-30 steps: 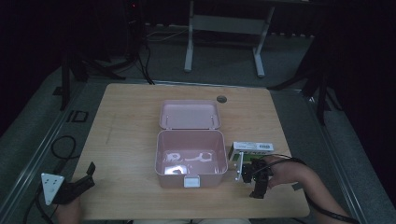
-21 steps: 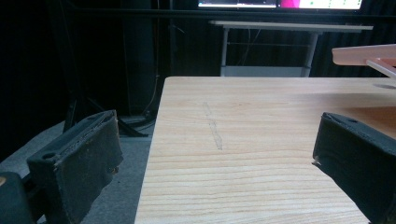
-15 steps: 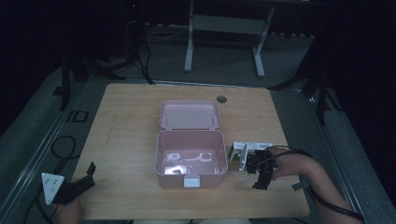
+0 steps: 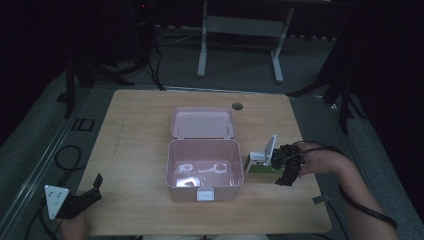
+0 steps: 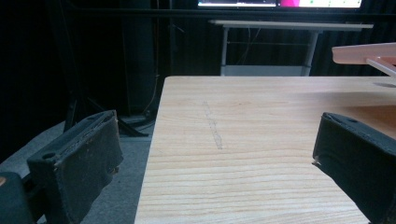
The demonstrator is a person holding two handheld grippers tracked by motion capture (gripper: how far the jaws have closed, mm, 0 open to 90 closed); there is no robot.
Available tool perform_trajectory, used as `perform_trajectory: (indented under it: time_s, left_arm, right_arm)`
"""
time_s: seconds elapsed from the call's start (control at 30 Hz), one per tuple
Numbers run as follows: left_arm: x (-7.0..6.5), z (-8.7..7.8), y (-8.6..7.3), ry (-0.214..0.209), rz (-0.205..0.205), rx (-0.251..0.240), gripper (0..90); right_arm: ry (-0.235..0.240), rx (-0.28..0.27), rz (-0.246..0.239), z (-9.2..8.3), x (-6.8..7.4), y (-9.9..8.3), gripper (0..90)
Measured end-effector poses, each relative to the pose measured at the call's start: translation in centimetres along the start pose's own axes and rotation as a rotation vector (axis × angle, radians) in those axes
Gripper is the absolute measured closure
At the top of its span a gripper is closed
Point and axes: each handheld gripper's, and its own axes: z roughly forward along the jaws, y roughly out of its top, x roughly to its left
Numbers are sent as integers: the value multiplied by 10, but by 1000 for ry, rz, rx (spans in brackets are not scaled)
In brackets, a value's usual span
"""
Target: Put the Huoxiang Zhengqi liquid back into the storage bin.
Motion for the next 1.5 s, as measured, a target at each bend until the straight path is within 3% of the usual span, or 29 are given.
perform_trajectory:
  time_s: [0.27,0.7,1.23,1.5]
  left_arm:
    - [0,0,0,-1,0,-1,10]
    - [0,0,0,0,0,2,10]
    - [0,0,0,0,2,0,10]
    - [0,0,0,0,1,-1,10]
  right_arm:
    - [-16,4,2,-8,-20,2,332]
    - [-14,17,8,-2,-47,12,352]
    - [11,55,14,20,-58,22,361]
    - [13,81,0,31,-61,22,415]
